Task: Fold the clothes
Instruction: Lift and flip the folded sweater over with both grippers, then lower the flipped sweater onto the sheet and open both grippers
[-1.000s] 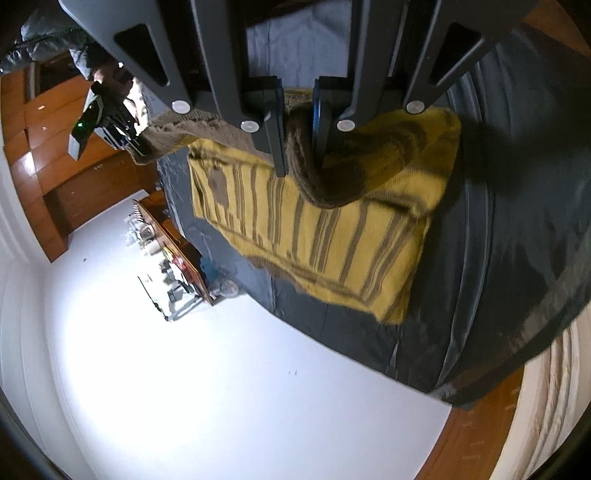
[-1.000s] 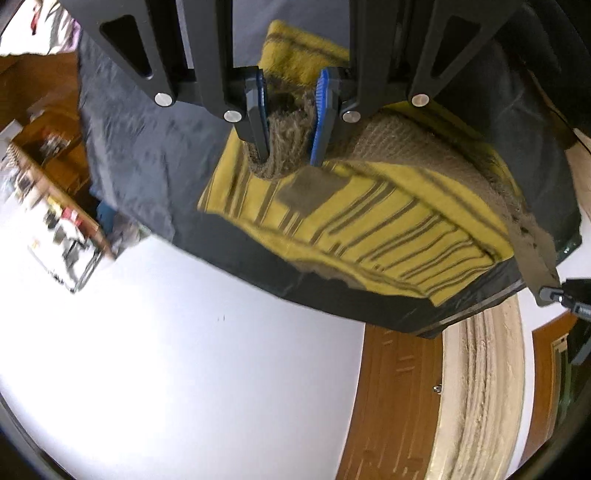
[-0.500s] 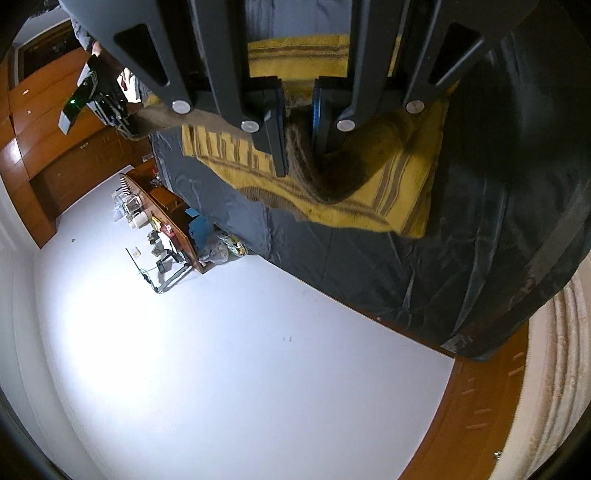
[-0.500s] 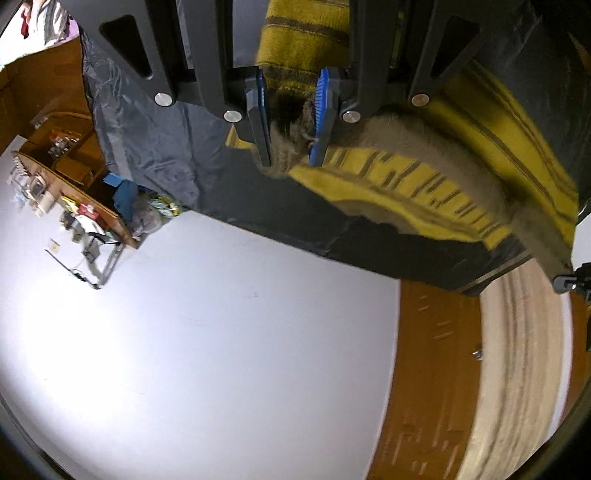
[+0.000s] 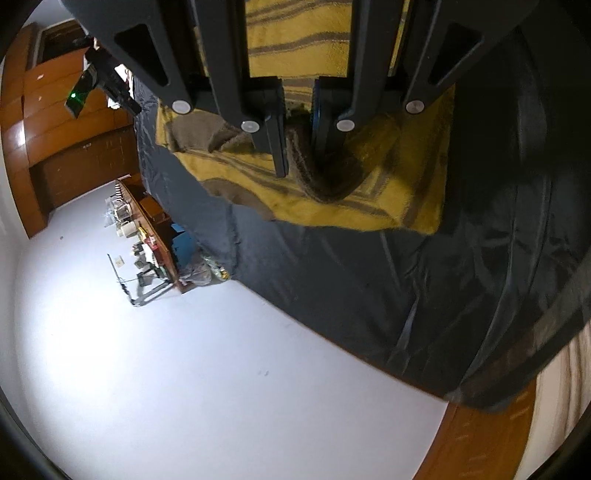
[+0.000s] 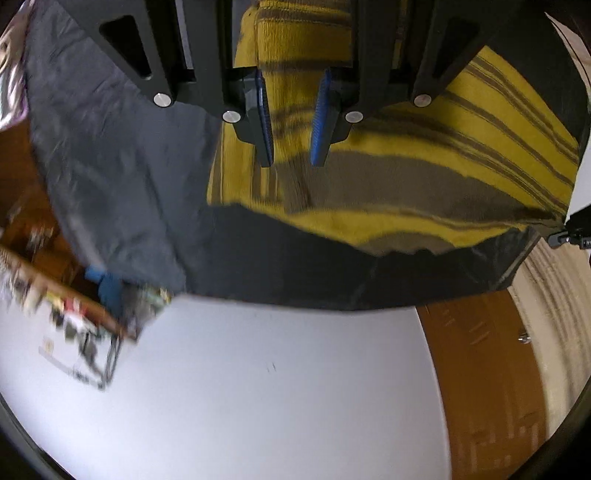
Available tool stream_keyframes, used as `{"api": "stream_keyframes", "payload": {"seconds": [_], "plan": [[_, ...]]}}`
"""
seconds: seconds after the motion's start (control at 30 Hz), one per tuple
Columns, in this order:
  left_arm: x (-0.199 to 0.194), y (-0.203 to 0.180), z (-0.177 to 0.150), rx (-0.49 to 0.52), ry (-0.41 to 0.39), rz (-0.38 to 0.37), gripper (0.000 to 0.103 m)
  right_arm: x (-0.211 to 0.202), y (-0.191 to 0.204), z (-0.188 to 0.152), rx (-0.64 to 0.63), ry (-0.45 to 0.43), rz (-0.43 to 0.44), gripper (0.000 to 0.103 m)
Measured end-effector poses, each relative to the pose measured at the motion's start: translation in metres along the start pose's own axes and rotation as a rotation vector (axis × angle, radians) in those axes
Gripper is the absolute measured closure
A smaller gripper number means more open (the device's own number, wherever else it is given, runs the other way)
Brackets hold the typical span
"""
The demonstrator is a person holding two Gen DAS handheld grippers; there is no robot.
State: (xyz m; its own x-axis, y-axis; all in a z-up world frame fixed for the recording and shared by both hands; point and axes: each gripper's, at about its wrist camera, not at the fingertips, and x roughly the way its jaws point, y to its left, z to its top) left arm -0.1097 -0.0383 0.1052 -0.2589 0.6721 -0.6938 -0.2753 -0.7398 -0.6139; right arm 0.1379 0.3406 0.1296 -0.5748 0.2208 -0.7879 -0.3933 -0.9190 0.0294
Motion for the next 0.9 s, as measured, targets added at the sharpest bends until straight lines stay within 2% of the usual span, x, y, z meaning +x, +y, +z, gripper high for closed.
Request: {"api": "stream_keyframes", "payload": {"seconds": [0.07,0.13,0.2,0.43,0.57,0.63,0.67,0.7,0.73,0.77,0.8,0.9], "plan": [[0.007,0.007,0.001,-0.021,0.016,0.004,0.091,0.010,-0.006,-0.003,0.035,0.029,0.011,0.071],[0.012,0.011,0.001,-0.028,0.025,0.005,0.091,0.018,-0.010,-0.005,0.062,0.047,0.020,0.036],[0.016,0.015,0.002,-0.030,0.031,0.005,0.091,0.025,-0.009,-0.001,0.057,0.048,0.020,0.034],[0.023,0.023,0.001,-0.048,0.046,0.012,0.091,0.074,-0.007,0.020,0.031,0.138,0.118,0.034],[0.025,0.025,0.003,-0.054,0.051,0.016,0.091,0.099,-0.005,0.021,-0.016,0.191,0.108,0.034],[0.026,0.025,0.003,-0.057,0.053,0.020,0.091,0.102,-0.004,0.019,-0.034,0.188,0.102,0.035],[0.027,0.026,0.004,-0.059,0.054,0.022,0.091,0.100,-0.002,0.018,-0.045,0.189,0.095,0.035],[0.028,0.026,0.004,-0.060,0.056,0.024,0.091,0.099,-0.001,0.017,-0.060,0.187,0.087,0.045],[0.029,0.026,0.004,-0.061,0.057,0.025,0.091,0.097,0.001,0.017,-0.067,0.182,0.088,0.060],[0.029,0.026,0.004,-0.062,0.057,0.027,0.091,0.094,0.002,0.016,-0.075,0.178,0.089,0.068],[0.029,0.025,0.005,-0.060,0.056,0.027,0.091,0.089,0.003,0.017,-0.071,0.163,0.086,0.082],[0.026,0.019,0.007,-0.054,0.046,0.025,0.091,0.073,0.004,0.018,-0.058,0.118,0.079,0.088]]}}
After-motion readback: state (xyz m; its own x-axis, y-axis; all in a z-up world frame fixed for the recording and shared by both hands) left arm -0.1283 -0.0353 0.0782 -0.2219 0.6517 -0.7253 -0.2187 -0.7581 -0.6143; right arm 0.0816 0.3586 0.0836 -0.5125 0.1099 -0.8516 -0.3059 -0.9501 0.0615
